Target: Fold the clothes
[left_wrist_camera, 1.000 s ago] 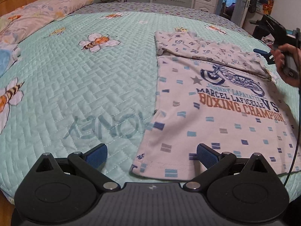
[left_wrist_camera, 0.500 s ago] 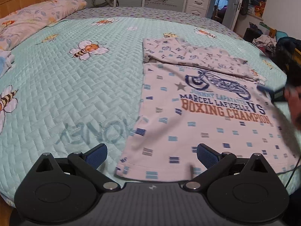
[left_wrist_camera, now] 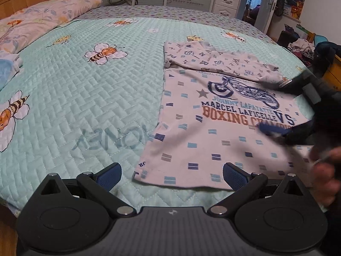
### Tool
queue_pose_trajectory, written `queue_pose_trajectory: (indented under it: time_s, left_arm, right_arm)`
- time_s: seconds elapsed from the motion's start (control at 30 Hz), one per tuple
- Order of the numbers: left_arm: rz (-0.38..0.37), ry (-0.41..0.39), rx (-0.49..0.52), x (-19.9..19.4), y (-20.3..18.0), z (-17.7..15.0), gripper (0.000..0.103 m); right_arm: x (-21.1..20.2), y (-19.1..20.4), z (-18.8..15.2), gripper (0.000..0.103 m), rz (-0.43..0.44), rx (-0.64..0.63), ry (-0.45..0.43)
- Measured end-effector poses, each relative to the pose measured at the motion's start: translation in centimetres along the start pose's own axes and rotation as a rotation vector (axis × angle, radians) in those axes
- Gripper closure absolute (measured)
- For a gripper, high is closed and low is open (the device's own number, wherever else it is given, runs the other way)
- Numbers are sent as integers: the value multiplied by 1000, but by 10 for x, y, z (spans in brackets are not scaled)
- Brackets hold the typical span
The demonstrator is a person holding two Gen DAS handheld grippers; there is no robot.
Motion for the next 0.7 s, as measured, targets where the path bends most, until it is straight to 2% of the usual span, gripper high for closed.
queue_pose_trajectory:
  time_s: [0.07,0.13,0.2,0.3,0.5,0.6,0.7]
  left_arm:
    - [5,-11,5,-7,2,-2,2]
    - [6,-10,-10,-9,7,-6,1]
    - [5,-4,-29,-10,12,-10,1]
    - [11,5,-60,-12,21,-13,1]
    - [39,-29,-113,-31,50,-12,1]
    - [7,-34,-137,-33,60,-15,1]
    - [-86,-29,-132,-26,56,-10,1]
  right_arm:
    - [4,4,-10,11,-35,-45,32]
    - [-8,7,-8,13,-89,-76,16]
    - [-21,18,-6,10,-135,-105,-13]
    - [-12,41,-16,2,-15,-83,13]
    - [36,55,-68,2,131,41,201]
    - [2,44,-84,2,131,99,167]
    - [-41,21,-97,3,145,236,80]
Point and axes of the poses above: each gripper's, at about its wrist camera, not at the fingertips, and x roughly the way its jaws point, y to its left, z to its top, the point moved 5 cm from there along x, roughly the way its jaws point, and after that the axes turned 14 degrees about z, right-handed, at the moved point
